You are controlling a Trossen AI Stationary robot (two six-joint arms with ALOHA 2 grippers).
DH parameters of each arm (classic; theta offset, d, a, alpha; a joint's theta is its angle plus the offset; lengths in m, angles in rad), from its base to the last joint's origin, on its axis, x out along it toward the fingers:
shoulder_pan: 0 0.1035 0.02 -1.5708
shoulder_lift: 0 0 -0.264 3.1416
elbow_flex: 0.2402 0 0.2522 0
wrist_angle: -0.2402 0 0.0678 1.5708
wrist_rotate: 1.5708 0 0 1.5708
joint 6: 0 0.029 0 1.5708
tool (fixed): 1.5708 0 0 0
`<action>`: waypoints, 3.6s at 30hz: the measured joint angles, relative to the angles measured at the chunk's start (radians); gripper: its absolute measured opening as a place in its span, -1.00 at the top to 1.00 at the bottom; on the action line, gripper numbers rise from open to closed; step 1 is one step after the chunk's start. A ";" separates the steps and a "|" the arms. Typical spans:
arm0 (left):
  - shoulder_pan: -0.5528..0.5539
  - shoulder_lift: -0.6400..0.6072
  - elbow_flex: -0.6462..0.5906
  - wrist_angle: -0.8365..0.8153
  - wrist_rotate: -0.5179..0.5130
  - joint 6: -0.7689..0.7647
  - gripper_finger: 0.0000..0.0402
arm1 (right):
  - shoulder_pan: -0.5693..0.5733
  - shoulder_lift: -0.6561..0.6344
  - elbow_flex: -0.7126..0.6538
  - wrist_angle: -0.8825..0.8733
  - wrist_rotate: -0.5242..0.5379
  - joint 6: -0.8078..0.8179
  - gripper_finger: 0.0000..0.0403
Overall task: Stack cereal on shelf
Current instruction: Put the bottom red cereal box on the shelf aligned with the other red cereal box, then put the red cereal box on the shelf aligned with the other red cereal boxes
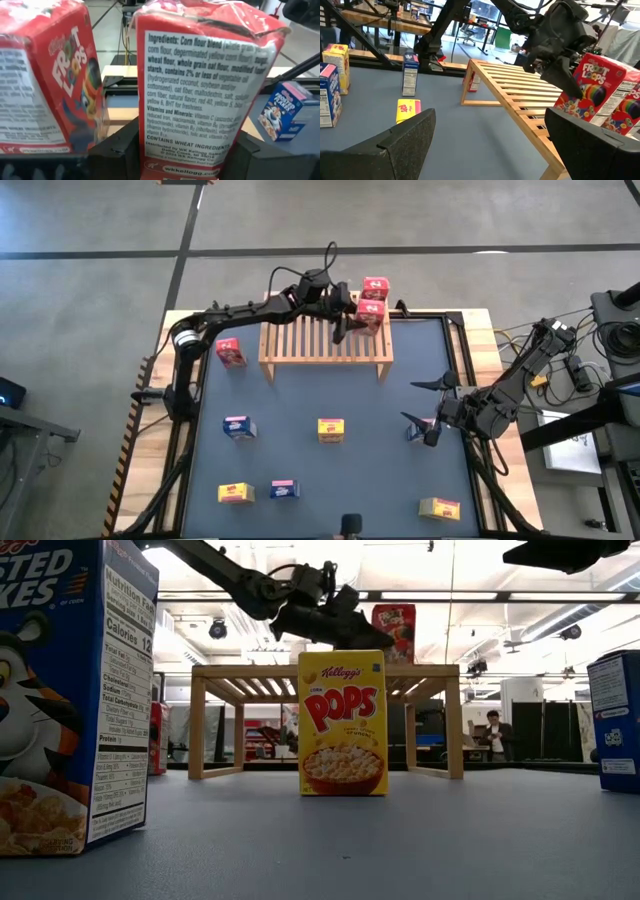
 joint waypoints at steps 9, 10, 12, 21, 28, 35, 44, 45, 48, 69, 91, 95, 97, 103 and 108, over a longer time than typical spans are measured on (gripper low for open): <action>-0.025 0.003 0.000 0.061 -0.046 -0.039 0.16 | 0.000 0.000 0.000 0.000 0.000 0.007 -0.81; -0.031 0.004 0.000 0.061 -0.057 -0.039 0.16 | 0.000 0.000 0.000 0.000 0.000 0.007 -0.81; -0.043 0.005 0.000 0.061 -0.091 -0.037 0.16 | 0.000 0.000 0.000 0.000 0.000 0.008 -0.81; -0.053 0.006 -0.015 0.083 -0.157 -0.039 0.16 | 0.000 0.000 0.000 0.001 0.000 0.008 -0.81; -0.053 0.006 -0.054 0.113 -0.182 -0.057 0.16 | 0.000 0.000 0.000 0.001 0.000 0.008 -0.81; -0.053 0.006 -0.054 0.117 -0.179 -0.068 0.16 | 0.000 0.000 0.000 0.001 0.000 0.008 -0.81; -0.054 0.006 -0.054 0.094 -0.152 -0.070 0.08 | 0.000 0.000 0.000 0.001 -0.001 0.015 -0.81; -0.054 0.006 -0.054 0.094 -0.152 -0.070 0.05 | 0.000 0.000 0.000 0.001 -0.001 0.015 -0.81; -0.054 0.006 -0.054 0.090 -0.152 -0.074 -0.07 | 0.000 0.000 0.000 0.001 -0.001 0.015 -0.81; -0.034 -0.101 -0.052 -0.180 -0.159 -0.006 -0.39 | 0.000 0.000 0.000 0.001 -0.001 0.037 -0.81; -0.012 -0.484 -0.150 -1.129 -0.702 -0.078 -0.38 | 0.000 0.000 0.000 0.043 -0.002 -0.031 -0.81; 0.010 -0.581 -0.279 -1.083 -0.702 -0.099 -0.34 | 0.000 0.000 0.000 0.054 -0.002 -0.038 -0.81; 0.015 -0.643 -0.346 -1.047 -0.687 -0.101 -0.31 | 0.000 0.000 0.000 0.055 -0.002 -0.035 -0.81; 0.054 -0.802 -0.489 -1.048 -0.684 -0.094 -0.24 | 0.000 0.000 0.000 0.055 -0.002 -0.033 -0.81; 0.121 -0.866 -0.559 -1.090 -0.685 -0.075 -0.22 | -0.017 0.000 0.000 0.056 -0.002 -0.030 -0.81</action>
